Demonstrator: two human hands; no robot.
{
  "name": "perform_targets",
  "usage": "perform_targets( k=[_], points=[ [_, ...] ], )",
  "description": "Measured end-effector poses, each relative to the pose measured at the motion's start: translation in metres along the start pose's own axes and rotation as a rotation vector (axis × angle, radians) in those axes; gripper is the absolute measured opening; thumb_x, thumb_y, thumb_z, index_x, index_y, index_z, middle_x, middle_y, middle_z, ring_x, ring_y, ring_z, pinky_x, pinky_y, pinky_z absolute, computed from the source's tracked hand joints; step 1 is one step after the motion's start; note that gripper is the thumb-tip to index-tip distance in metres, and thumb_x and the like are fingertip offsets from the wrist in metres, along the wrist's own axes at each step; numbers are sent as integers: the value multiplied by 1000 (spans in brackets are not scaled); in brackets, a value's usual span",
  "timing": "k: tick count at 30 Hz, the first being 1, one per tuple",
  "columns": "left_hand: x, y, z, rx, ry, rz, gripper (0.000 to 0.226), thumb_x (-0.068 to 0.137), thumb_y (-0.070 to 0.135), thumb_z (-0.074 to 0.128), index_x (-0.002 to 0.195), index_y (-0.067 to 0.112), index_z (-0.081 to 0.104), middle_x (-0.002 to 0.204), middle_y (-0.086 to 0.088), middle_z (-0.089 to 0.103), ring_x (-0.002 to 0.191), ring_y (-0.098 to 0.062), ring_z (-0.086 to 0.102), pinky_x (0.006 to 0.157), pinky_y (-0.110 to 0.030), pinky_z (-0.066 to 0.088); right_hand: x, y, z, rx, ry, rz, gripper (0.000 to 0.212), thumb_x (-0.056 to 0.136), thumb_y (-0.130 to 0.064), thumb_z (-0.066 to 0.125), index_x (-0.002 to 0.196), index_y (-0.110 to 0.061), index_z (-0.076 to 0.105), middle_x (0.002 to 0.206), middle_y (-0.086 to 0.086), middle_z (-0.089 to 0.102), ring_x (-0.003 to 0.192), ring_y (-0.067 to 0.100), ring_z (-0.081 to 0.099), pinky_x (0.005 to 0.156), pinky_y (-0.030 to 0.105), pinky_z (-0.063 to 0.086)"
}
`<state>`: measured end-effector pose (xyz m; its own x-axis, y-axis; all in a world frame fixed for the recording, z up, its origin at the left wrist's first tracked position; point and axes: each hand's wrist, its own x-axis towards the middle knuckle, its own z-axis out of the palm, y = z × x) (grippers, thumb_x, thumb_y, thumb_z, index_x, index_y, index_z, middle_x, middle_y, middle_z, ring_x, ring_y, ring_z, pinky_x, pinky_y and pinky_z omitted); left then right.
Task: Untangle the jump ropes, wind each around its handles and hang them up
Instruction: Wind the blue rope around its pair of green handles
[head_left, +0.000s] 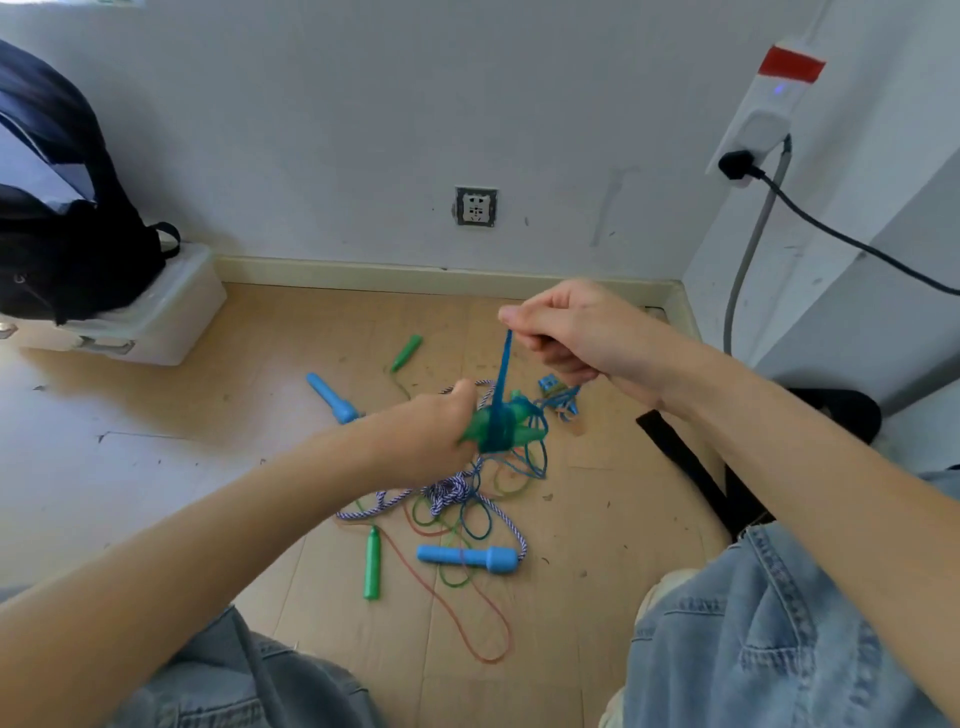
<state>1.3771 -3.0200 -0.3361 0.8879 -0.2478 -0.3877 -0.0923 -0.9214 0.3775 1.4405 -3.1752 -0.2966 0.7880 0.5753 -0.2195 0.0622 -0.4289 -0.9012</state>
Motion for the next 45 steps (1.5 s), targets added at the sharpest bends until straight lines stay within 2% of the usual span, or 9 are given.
perform_targets(
  k=[7,10,14,18,24,30,34,39,45],
  points=[
    [-31,17,-42,-382,-64,433,24,90,14,56,87,37,50,69,14,61,55,-5,56,57,-15,44,1,10,-5,-324,121,42,39,89,-27,57,53,-11,55,48,5,45,43,11,34,48,24,27],
    [-33,6,-54,-657,62,425,9,84,10,56,90,14,51,69,10,63,57,-4,54,55,-13,44,1,10,-10,-96,-66,74,38,82,-10,51,45,-18,57,41,7,44,40,8,30,45,18,23],
    [-25,-1,-55,-985,256,283,17,85,6,53,100,2,47,76,4,65,64,-4,58,59,-16,49,4,11,-14,16,-201,167,50,91,-42,44,46,-22,37,40,-9,23,37,8,15,40,20,11],
    [-16,4,-49,-1040,300,252,34,91,2,48,124,10,44,84,-2,62,69,-5,58,61,-17,50,1,15,-10,-8,-313,203,51,90,-52,43,54,-16,48,45,-4,39,41,12,25,41,21,27],
    [-14,5,-43,-1062,244,194,17,92,7,48,108,6,55,78,-1,63,62,-2,60,56,-15,50,4,15,1,445,-137,-57,21,92,-2,42,100,-6,61,91,10,64,85,19,63,92,32,46],
    [-10,-15,-61,-1247,382,88,11,94,11,48,100,7,56,73,0,67,59,-3,62,53,-13,50,3,11,16,49,-90,-76,17,95,-12,48,82,-12,60,57,-4,37,44,5,34,45,18,38],
    [5,-46,-63,-897,673,-188,18,95,12,48,108,7,38,79,-5,61,62,-12,57,56,-23,50,-1,7,14,-33,-147,-45,27,97,-20,44,76,-12,60,47,-13,34,39,2,27,39,16,24],
    [16,-45,-32,-216,364,-384,28,95,11,41,114,-7,30,108,-25,58,88,-35,59,68,-38,44,-2,1,13,-103,-110,-113,33,96,-23,46,68,-13,58,44,-11,35,39,5,26,39,16,23],
    [-2,-14,-22,-120,-174,114,5,93,14,49,92,15,44,86,1,66,61,-12,59,66,-26,49,3,6,-6,-292,178,-158,31,92,-22,54,63,-13,62,40,-10,34,34,5,30,38,10,24]
  ],
)
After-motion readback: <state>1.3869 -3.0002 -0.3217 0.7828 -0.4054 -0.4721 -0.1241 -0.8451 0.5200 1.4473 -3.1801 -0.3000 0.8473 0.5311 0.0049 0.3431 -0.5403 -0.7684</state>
